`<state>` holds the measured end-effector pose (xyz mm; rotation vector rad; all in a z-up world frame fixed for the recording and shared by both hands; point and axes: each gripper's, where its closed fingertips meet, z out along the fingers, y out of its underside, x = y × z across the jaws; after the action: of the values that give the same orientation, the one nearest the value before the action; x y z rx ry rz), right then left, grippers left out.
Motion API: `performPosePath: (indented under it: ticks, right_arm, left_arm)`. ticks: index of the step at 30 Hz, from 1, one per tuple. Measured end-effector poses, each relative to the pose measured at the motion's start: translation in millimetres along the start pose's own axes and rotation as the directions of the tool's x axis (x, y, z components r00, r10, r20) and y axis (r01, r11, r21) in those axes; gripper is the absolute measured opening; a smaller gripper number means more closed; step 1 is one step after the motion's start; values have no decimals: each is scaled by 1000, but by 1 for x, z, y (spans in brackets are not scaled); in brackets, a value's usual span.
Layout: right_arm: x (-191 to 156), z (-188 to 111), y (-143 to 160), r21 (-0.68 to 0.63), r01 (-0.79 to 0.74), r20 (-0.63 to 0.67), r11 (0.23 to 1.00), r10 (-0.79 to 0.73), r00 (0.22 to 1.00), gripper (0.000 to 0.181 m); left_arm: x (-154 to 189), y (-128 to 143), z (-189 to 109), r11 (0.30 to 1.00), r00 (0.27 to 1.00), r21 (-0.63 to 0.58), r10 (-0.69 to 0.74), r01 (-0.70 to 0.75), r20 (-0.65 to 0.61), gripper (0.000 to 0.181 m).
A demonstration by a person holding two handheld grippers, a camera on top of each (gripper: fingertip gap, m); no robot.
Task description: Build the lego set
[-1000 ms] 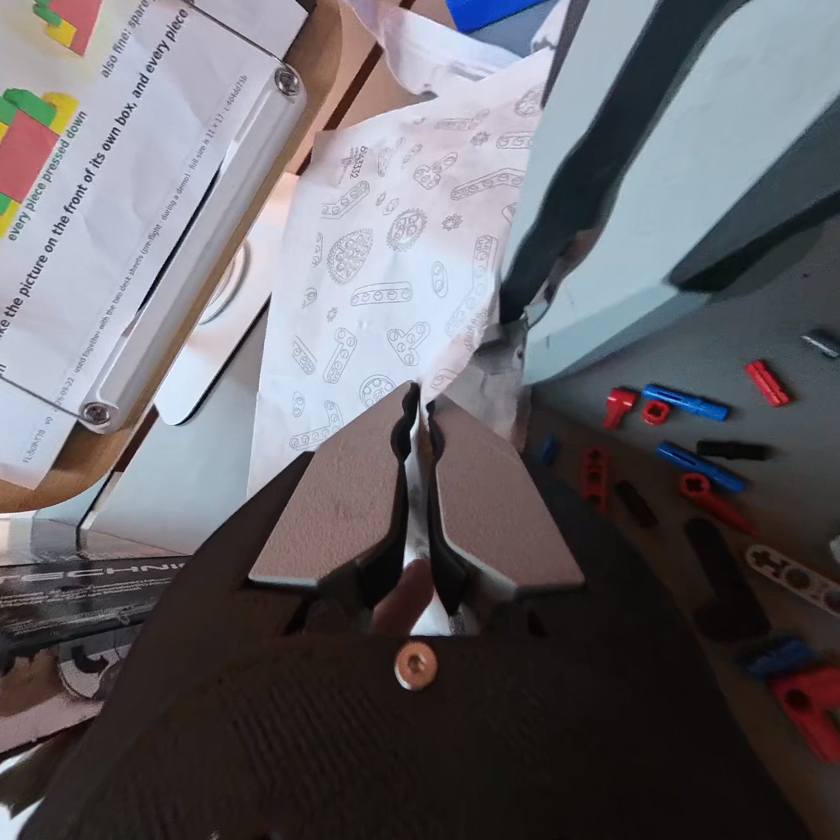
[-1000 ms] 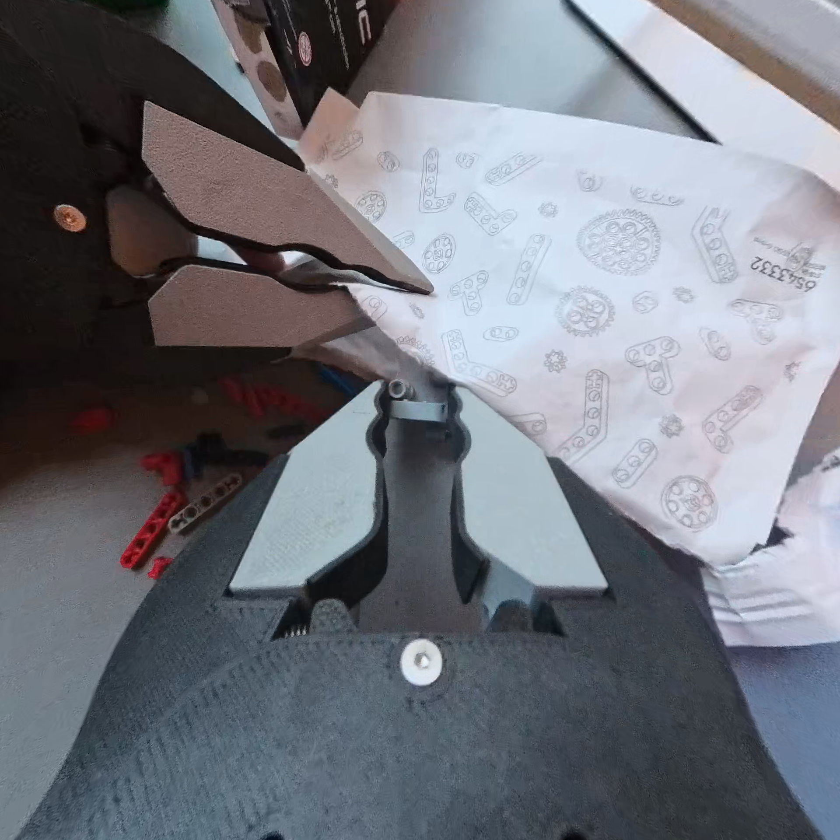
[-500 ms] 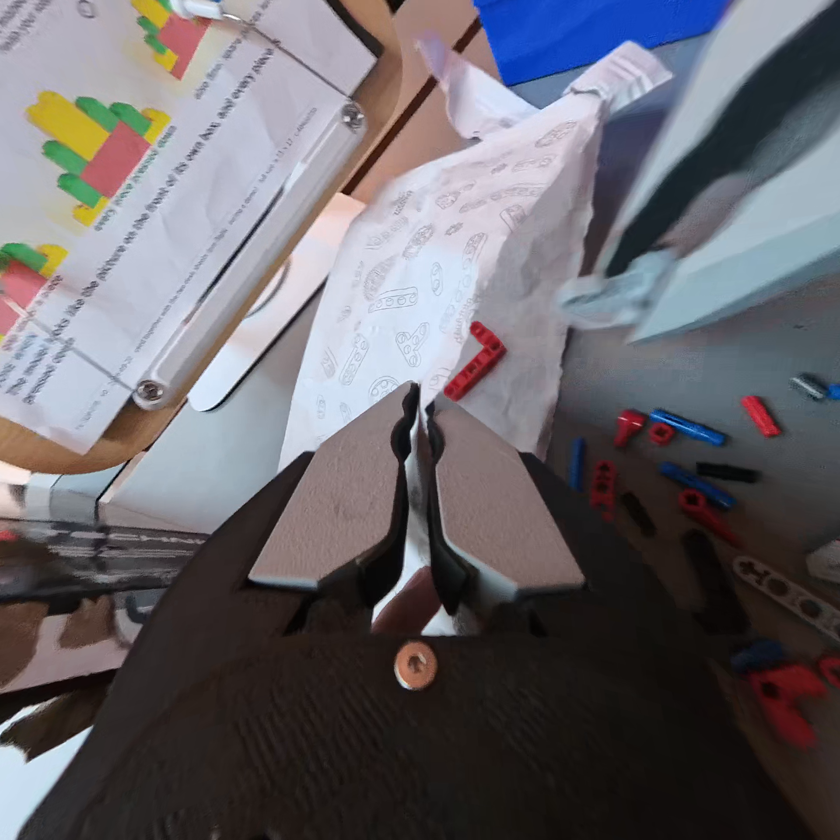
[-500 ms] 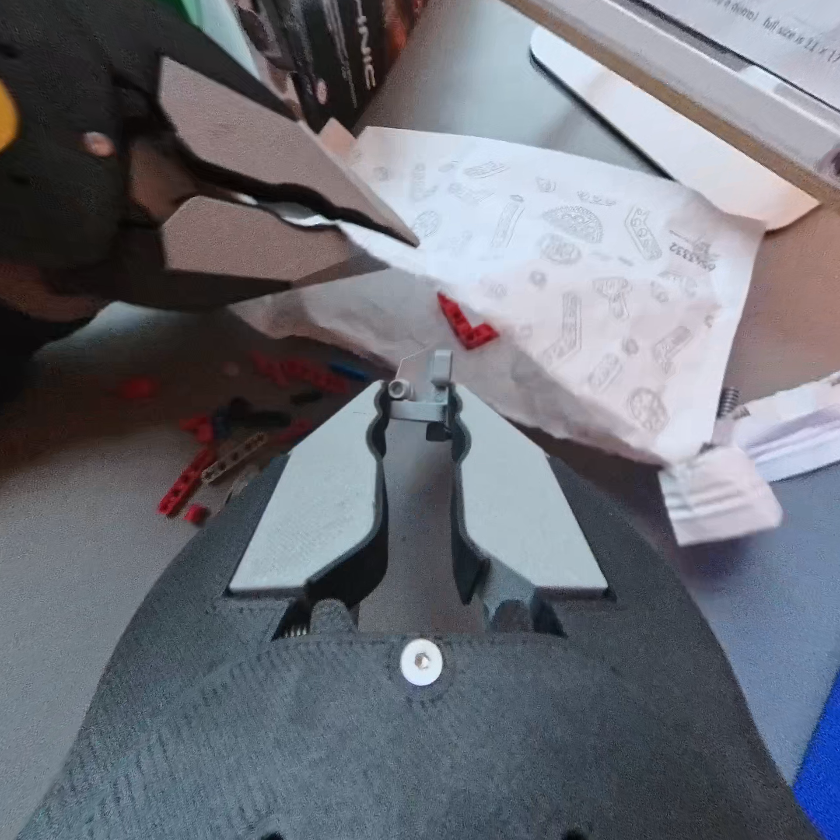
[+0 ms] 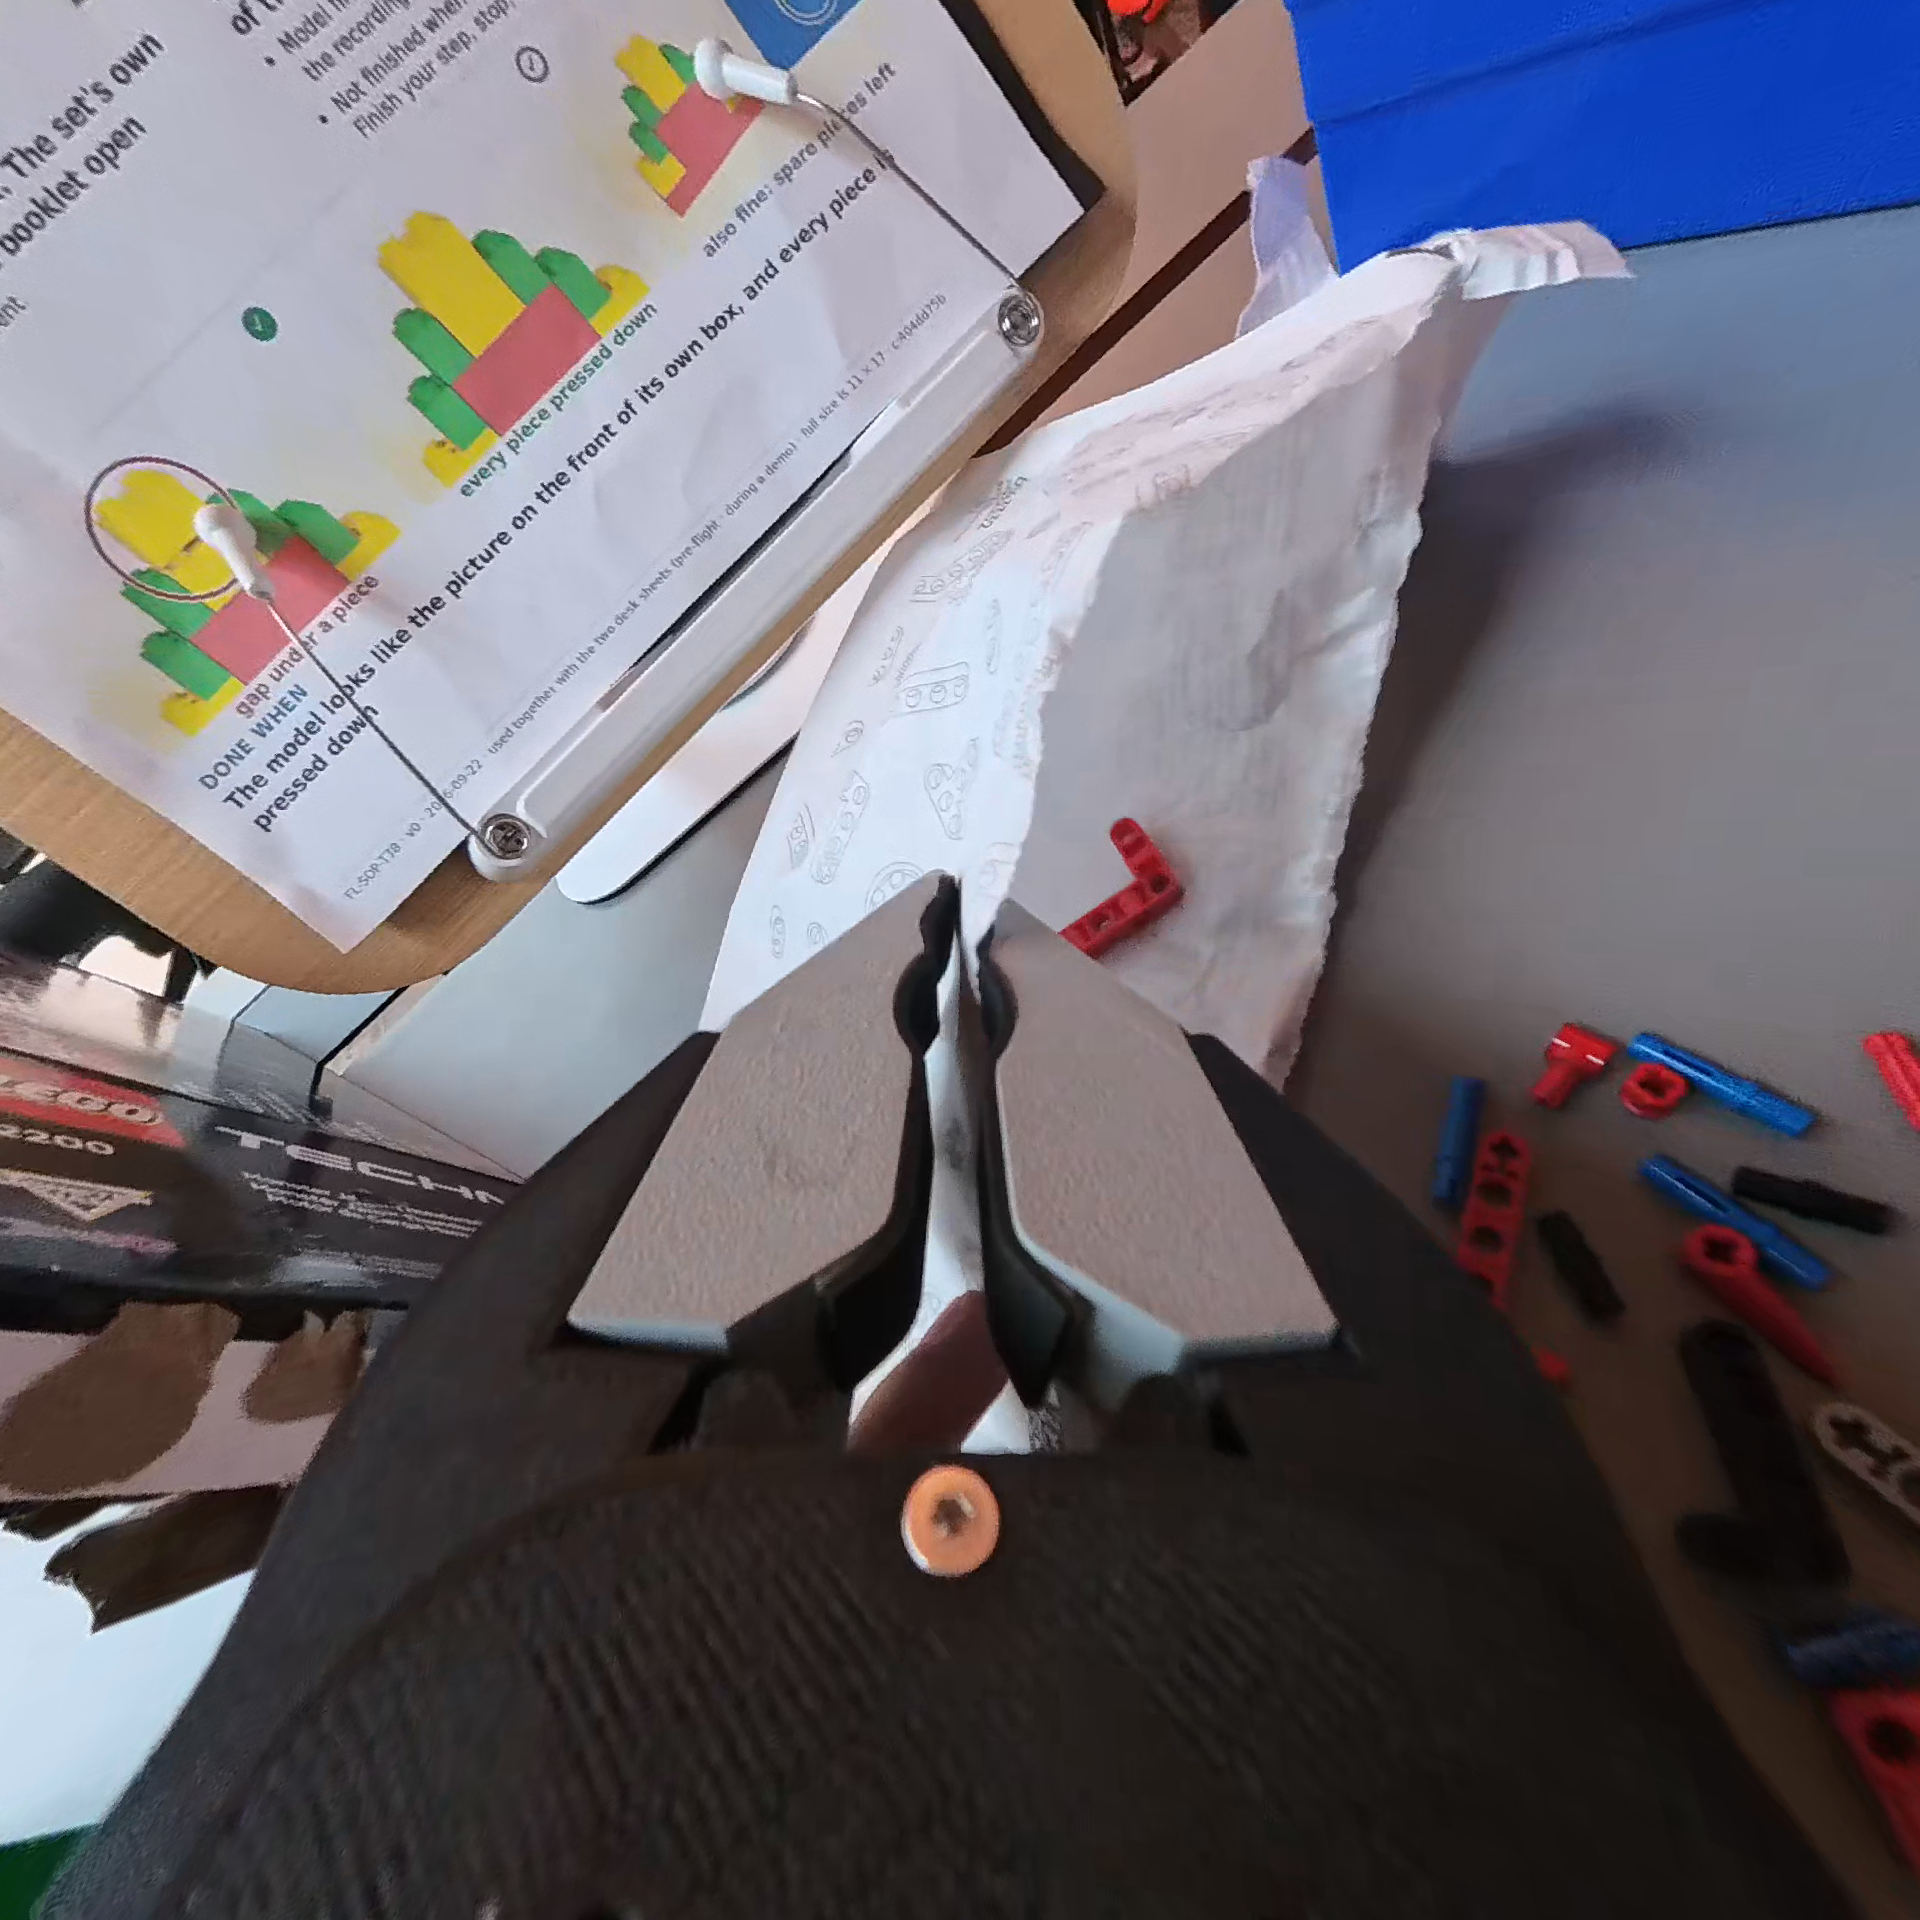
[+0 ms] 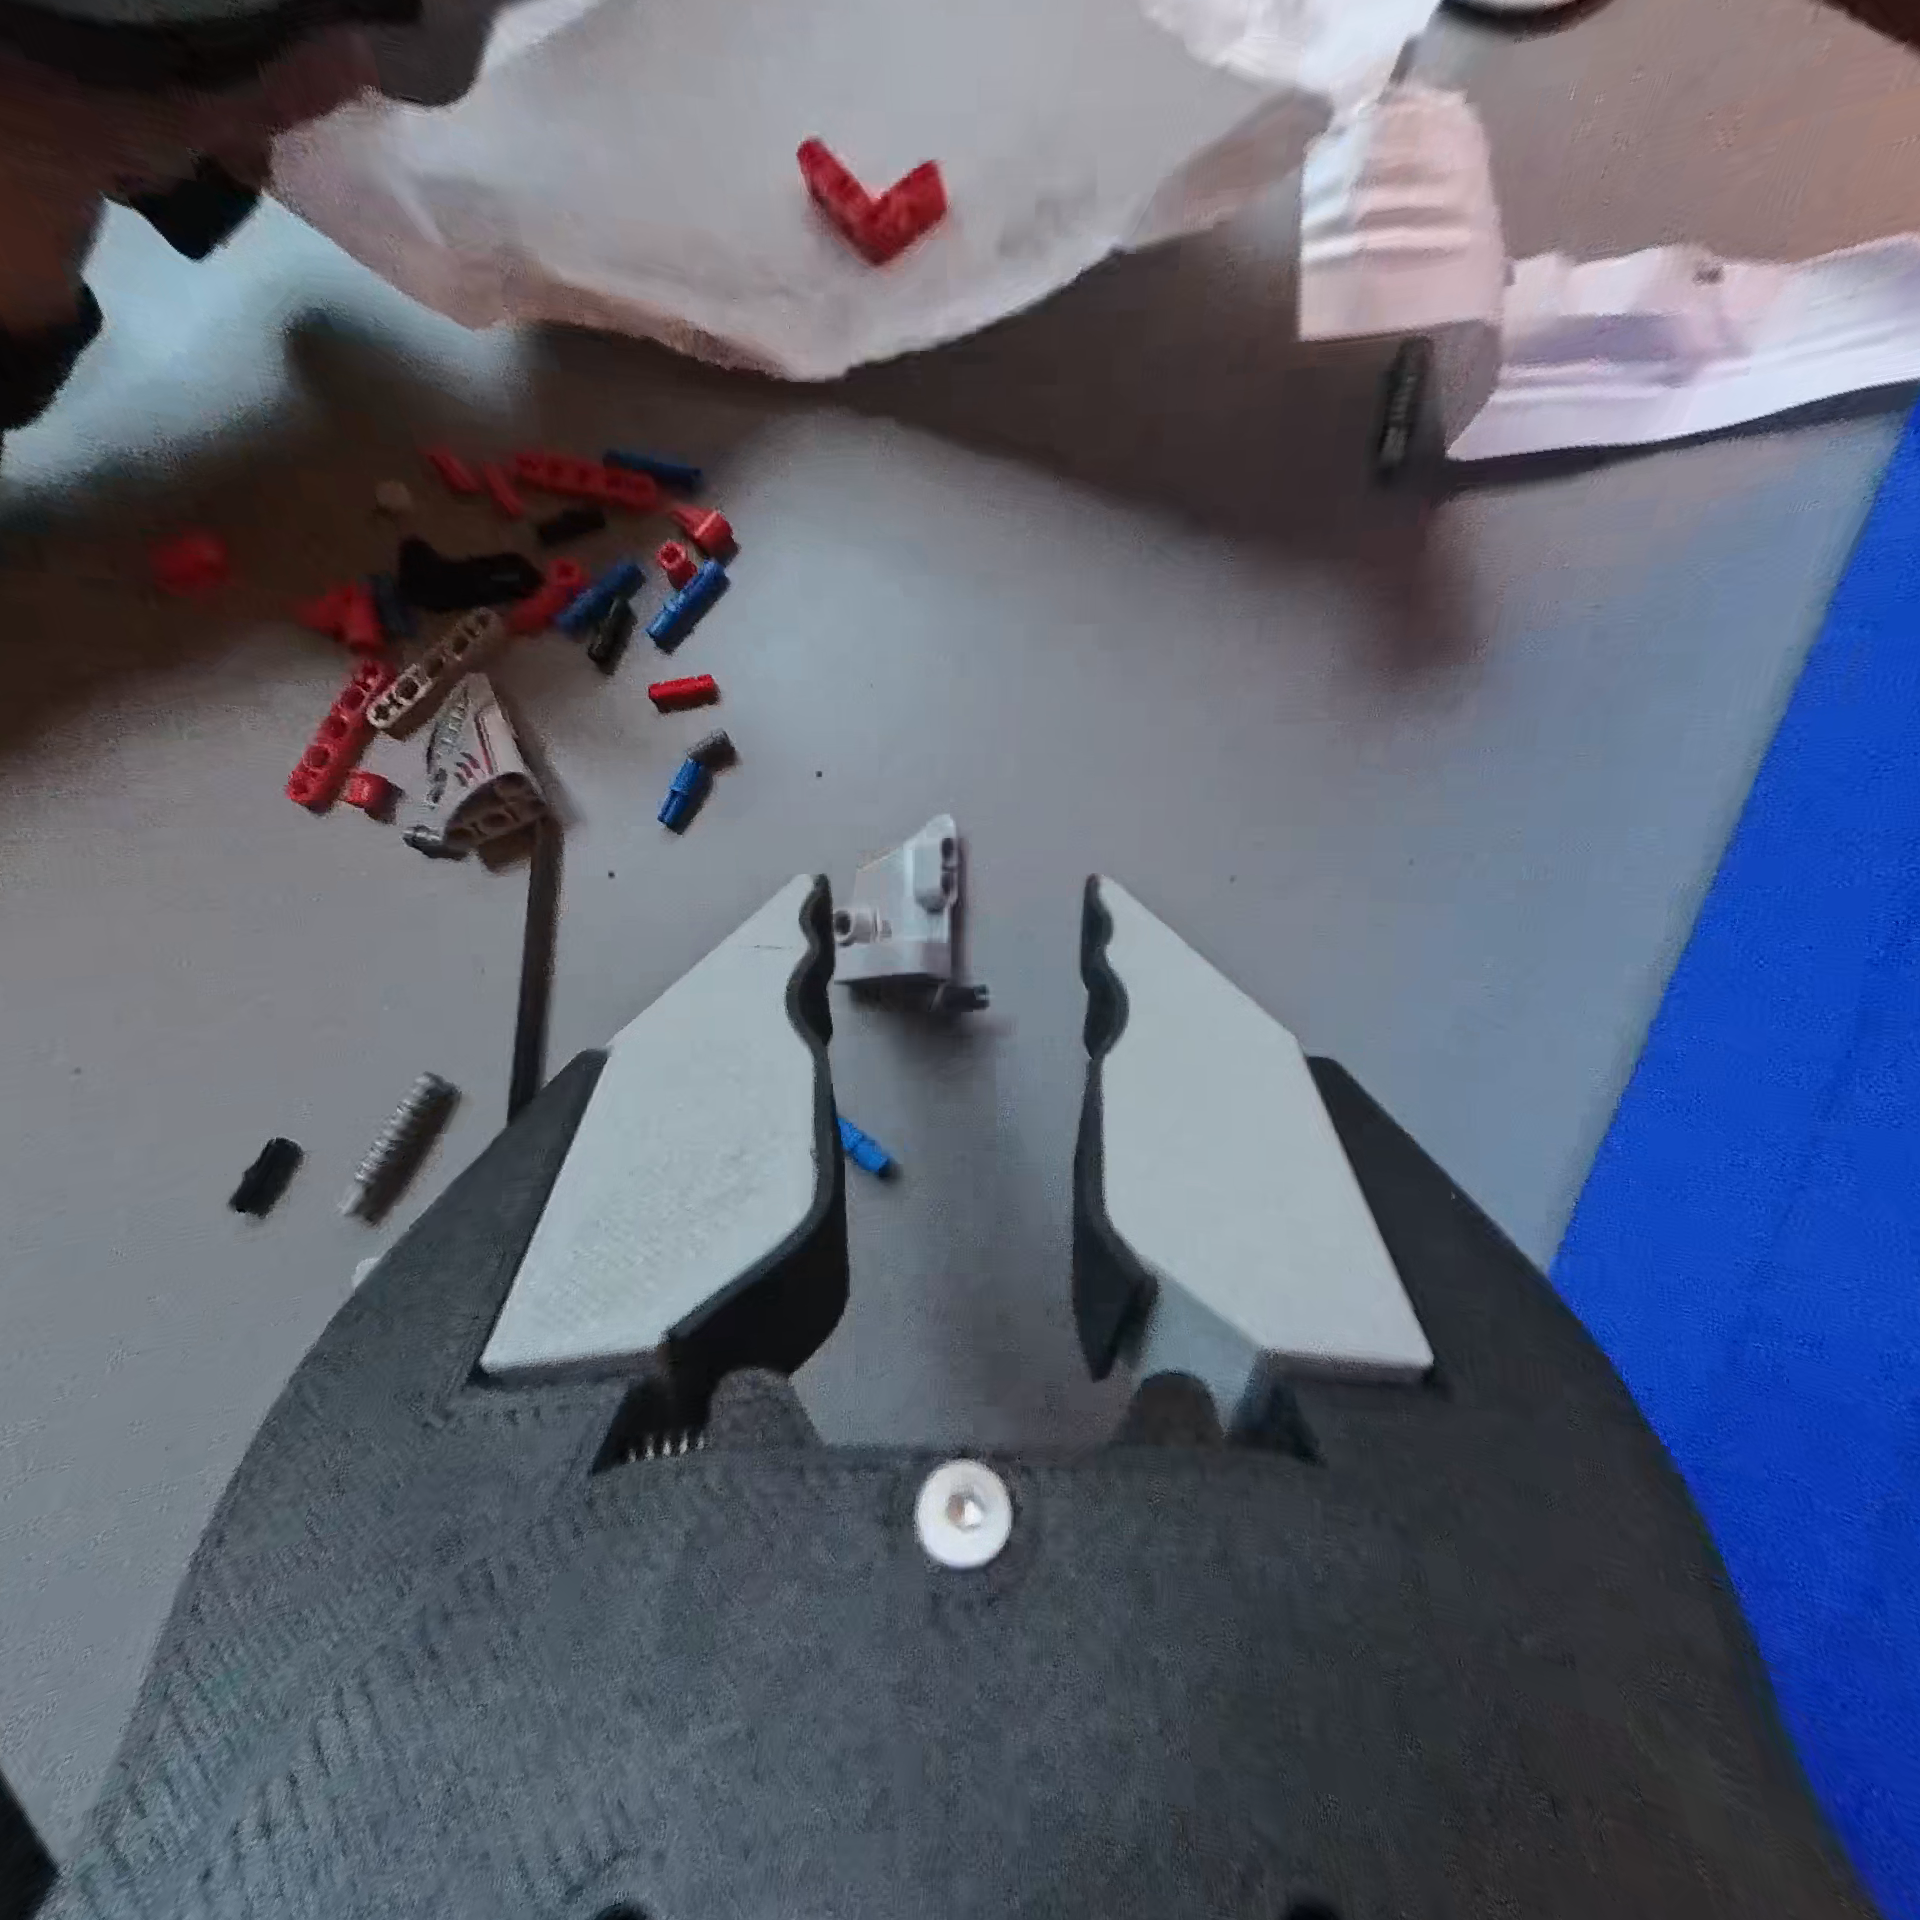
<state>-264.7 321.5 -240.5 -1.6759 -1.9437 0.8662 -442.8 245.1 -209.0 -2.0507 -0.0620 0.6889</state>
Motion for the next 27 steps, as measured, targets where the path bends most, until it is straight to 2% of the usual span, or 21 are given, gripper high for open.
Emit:
performPosePath:
  ticks: [3,8,11,15,16,18,20,24,27]
  right_arm:
    - [14,7,-23,35,-34,-52,999,36,998,52]
    - [68,62,-54,-54,-5,-226,999,-7,974,40]
    - [84,87,-59,-103,-38,-231,994,14,973,35]
    - [107,96,-71,-99,-31,-269,995,3,963,34]
    - [107,98,-72,-98,-39,-248,994,13,969,34]
    - [105,102,-74,-96,-67,-189,993,48,981,24]
    - [109,102,-73,-104,-71,-184,992,51,982,0]
    - [101,98,-68,-128,-63,-156,990,43,987,0]
    - [81,87,-56,-175,-62,-119,983,41,992,0]
  left_arm:
    - [-4,-2,1,1000,999,9,-27,27,22,0]
    - [-10,3,2,999,997,-13,-50,51,51,0]
    - [-16,1,1,997,994,-7,-78,79,73,0]
    - [-16,1,4,995,993,-13,-95,97,75,0]
    - [-16,2,5,995,993,-17,-93,95,74,0]
    - [-17,2,5,995,992,-16,-98,100,76,0]
    - [-18,2,5,994,991,-15,-107,108,75,0]
    - [-19,2,4,993,991,-13,-116,117,72,0]
    - [-16,4,5,994,992,-23,-108,110,60,0]
